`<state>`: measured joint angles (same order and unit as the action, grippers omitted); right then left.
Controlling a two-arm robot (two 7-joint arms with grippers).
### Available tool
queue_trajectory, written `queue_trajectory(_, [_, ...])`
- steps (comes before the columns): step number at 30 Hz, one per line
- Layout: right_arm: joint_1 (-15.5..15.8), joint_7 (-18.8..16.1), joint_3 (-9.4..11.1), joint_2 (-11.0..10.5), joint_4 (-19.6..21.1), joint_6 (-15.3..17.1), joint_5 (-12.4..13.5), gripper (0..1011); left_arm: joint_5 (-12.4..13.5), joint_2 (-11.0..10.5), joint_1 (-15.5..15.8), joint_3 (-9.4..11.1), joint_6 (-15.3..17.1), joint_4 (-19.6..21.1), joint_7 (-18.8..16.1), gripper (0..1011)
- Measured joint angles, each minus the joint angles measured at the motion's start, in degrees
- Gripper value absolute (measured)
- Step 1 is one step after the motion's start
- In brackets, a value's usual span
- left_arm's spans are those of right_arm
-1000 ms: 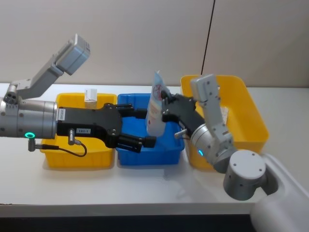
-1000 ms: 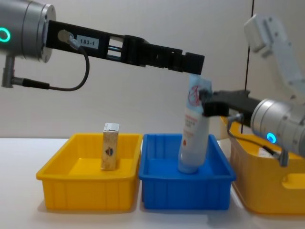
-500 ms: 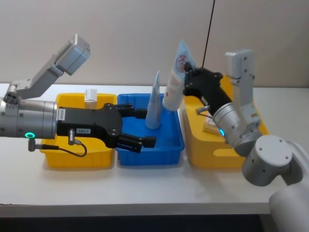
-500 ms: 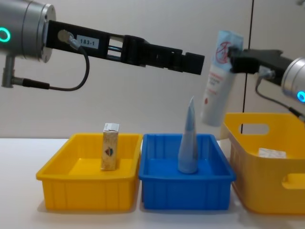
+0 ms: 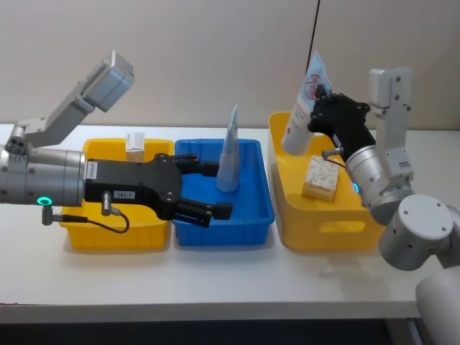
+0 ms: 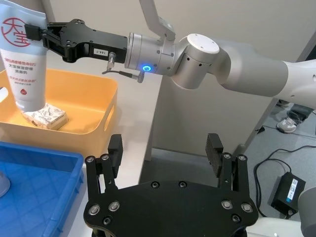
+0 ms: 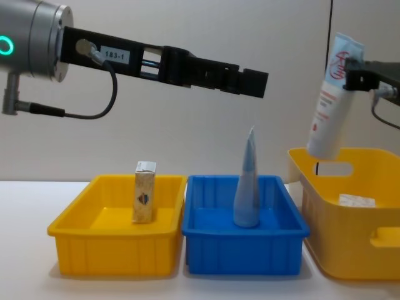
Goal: Bimanual collaborative sorting of washing and personal care products
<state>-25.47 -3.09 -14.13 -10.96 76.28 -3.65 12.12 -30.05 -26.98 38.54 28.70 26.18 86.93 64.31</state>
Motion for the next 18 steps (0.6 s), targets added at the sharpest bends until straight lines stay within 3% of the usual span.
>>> queue_trajectory(18, [-1.82,4.75,1.88,0.66,-7.32,-0.01,-3.8,2,0.0,0.0,-0.01,0.0,0.0,0.0,0.0,1001])
